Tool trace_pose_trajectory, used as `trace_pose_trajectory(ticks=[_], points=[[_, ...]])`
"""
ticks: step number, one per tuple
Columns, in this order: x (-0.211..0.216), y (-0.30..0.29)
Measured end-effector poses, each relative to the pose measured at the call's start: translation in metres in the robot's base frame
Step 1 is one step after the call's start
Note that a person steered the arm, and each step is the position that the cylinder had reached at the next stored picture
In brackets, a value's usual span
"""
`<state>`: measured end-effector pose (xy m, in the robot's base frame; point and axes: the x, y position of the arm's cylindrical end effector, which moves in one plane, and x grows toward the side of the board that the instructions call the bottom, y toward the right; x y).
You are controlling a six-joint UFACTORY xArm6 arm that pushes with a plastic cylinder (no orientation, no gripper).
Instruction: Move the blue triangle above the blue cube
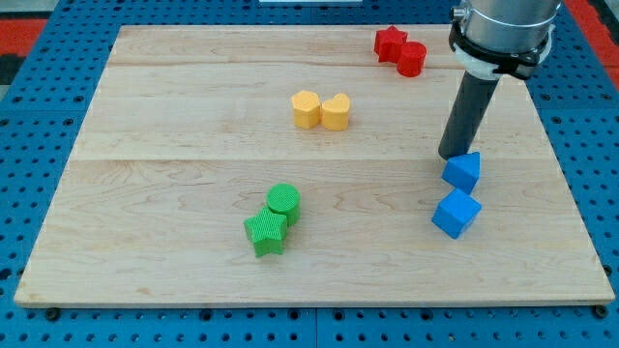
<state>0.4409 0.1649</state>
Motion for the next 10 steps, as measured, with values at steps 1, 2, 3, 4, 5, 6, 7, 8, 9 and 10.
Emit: trace_pose_trajectory(ticks=[1, 2, 3, 4, 5, 6, 7, 8, 9, 10], points=[[-0.001, 0.006], [-0.001, 0.038], [-0.001, 0.042], [0.013, 0.022], [0.021, 0.02], [0.023, -0.014], [0.023, -0.018], [0.026, -0.019], [0.034, -0.031], [0.04, -0.042]])
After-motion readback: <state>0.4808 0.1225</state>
